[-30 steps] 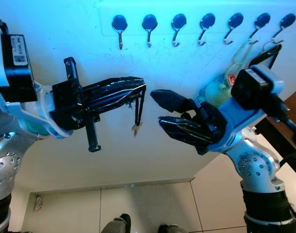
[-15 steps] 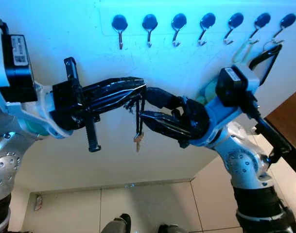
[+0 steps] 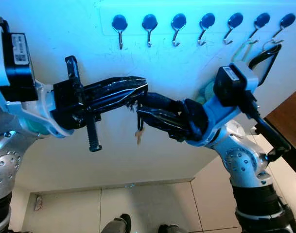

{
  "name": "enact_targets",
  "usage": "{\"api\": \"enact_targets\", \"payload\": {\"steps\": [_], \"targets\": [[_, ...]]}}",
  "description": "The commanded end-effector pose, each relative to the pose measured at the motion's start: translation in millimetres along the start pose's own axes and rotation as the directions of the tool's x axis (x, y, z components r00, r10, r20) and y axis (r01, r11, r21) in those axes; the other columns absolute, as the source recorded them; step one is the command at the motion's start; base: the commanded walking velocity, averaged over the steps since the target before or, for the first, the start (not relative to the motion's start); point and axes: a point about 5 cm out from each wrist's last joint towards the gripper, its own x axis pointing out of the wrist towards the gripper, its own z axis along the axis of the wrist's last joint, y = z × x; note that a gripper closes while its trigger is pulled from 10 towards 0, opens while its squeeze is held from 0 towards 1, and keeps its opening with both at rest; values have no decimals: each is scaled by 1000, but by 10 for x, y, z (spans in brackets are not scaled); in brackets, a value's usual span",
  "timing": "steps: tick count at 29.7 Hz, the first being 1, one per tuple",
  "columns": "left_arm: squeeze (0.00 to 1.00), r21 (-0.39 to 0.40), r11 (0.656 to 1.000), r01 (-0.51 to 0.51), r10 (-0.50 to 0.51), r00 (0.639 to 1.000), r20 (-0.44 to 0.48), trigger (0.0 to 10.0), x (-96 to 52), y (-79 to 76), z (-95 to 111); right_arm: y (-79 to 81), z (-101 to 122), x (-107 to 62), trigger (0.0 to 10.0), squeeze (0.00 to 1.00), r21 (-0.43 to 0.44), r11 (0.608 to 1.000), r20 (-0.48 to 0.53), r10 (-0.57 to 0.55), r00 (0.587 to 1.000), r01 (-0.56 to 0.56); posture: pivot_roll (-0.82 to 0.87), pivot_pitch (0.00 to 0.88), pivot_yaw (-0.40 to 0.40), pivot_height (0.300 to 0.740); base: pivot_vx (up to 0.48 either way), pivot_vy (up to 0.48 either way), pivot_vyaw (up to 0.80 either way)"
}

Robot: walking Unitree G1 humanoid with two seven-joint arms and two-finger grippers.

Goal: Hang keys on a hook

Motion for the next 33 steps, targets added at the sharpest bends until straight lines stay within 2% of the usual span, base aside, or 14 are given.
{"api": "enact_targets", "payload": {"steps": [1,13,21,27,28,29,30,33], "targets": [[0,7,1000,31,-31,1000,-5,10000,24,-34,16,12,-43,2,0,0,10,1000,-13,4,1000,-4,28,83,60,740,0,0,0],[0,8,1000,30,-30,1000,-4,10000,24,-25,16,-38,-35,1,0,0,-15,999,-5,-44,999,44,28,86,62,740,0,0,0],[0,9,999,36,-36,999,2,10000,39,-24,10,-69,-26,0,0,0,-26,996,35,-84,996,85,22,73,62,740,0,0,0],[0,-27,998,58,-57,998,12,10000,51,-39,-9,-70,14,7,0,0,-26,995,72,-91,993,93,18,73,60,740,0,0,0],[239,-53,996,72,-71,997,16,10000,52,-50,-19,-68,27,10,0,0,-26,995,83,-90,992,93,18,73,60,740,0,0,0],[239,-53,996,72,-71,997,16,10000,52,-50,-19,-68,27,10,0,0,-26,995,83,-90,992,93,18,73,60,740,0,0,0],[1000,-76,993,86,-85,996,19,10000,52,-58,-26,-67,40,15,0,0,-27,995,93,-90,992,93,16,74,60,740,0,0,0],[1000,-95,991,96,-94,995,21,10000,50,-62,-30,-64,52,23,0,0,-26,995,106,-90,990,93,16,74,60,740,0,0,0]]}}
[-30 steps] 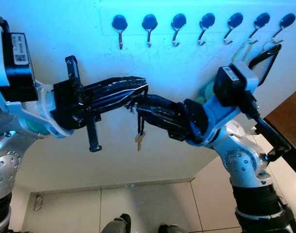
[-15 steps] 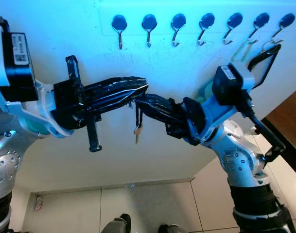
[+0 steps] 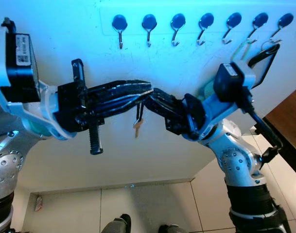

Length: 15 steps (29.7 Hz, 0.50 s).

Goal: Hang keys on a hook

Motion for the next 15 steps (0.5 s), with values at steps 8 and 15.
{"api": "enact_targets", "payload": {"steps": [8,15], "targets": [[1000,-5,1000,-19,19,1000,-3,10000,-12,39,-6,27,51,39,0,0,-13,1000,30,20,999,-20,18,78,57,740,0,0,0],[1000,23,990,-137,137,991,-3,10000,-108,176,-24,-4,88,42,0,0,8,1000,90,-17,996,16,22,79,55,740,0,0,0]]}}
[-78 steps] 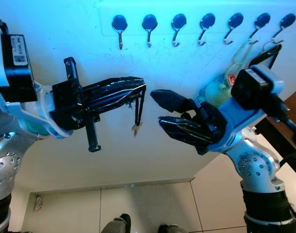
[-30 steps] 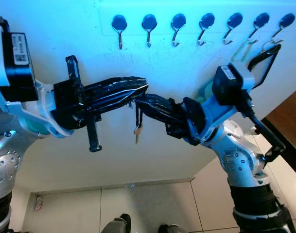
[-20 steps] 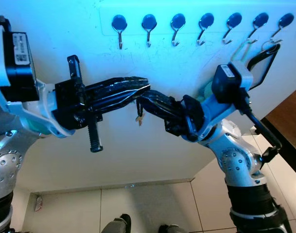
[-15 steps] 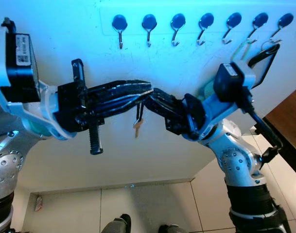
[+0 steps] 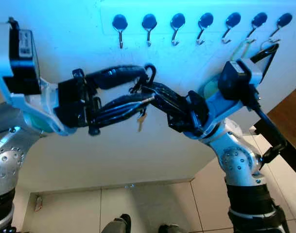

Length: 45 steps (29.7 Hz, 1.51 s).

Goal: Hang keys on a hook

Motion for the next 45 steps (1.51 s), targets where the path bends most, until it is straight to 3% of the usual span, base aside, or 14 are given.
{"api": "enact_targets", "payload": {"steps": [1,9,14,27,28,30,31,32,35,36,45], "targets": [[1000,15,999,-33,33,999,2,10000,-55,31,2,-20,58,26,0,0,4,1000,49,-29,998,29,25,82,54,740,0,0,0],[1000,-34,999,6,-6,1000,-11,10000,-145,-95,-73,-10,12,53,0,0,89,992,142,-100,985,88,29,92,48,740,0,0,0],[1000,-13,1000,-10,10,1000,-12,10000,-146,-86,-71,-32,37,44,0,0,120,984,178,-150,973,130,27,94,45,740,0,0,0],[1000,37,998,-45,44,999,17,10000,-125,-51,-29,-71,-26,58,0,0,178,958,142,-249,958,223,16,97,42,740,0,0,0],[812,36,998,-42,42,999,16,10000,-125,-56,-32,-72,-42,65,0,0,183,957,124,-251,960,226,16,97,42,740,0,0,0],[792,35,999,-39,39,999,15,10000,-124,-60,-34,-73,-55,71,0,0,188,955,108,-251,962,228,16,97,42,740,0,0,0],[690,34,999,-35,35,999,14,10000,-122,-67,-37,-72,-65,75,0,0,191,954,91,-252,963,232,15,98,40,740,0,0,0],[404,33,999,-33,32,999,15,10000,-119,-75,-38,-70,-69,82,0,0,195,953,80,-252,964,233,15,101,39,740,0,0,0],[404,33,999,-32,31,999,15,10000,-117,-81,-38,-68,-69,86,0,0,198,952,75,-253,965,234,15,101,39,740,0,0,0],[27,33,999,-30,30,999,15,10000,-114,-88,-38,-70,-69,97,0,0,197,951,64,-255,965,238,17,105,39,740,0,0,0],[0,33,999,-27,27,1000,15,10000,-112,-103,-41,-85,-59,131,0,0,194,949,52,-262,964,248,17,105,39,740,0,0,0]]}}
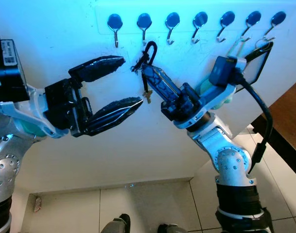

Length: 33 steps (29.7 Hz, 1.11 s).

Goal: Hang keys on a hook

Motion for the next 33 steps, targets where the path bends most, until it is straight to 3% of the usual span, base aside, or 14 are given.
{"api": "enact_targets", "payload": {"steps": [1,16,33], "targets": [[0,-2,1000,19,-19,1000,0,10000,8,-43,-10,45,14,40,0,0,-11,1000,-10,21,1000,-21,17,105,39,740,0,0,0],[0,0,1000,25,-25,1000,3,10000,16,-74,-2,23,24,225,0,0,-13,1000,-44,16,999,-17,25,113,31,740,0,0,0],[0,7,1000,26,-26,1000,2,10000,10,-80,9,-81,-32,213,0,0,2,996,-77,-92,993,93,26,108,30,740,0,0,0]]}}
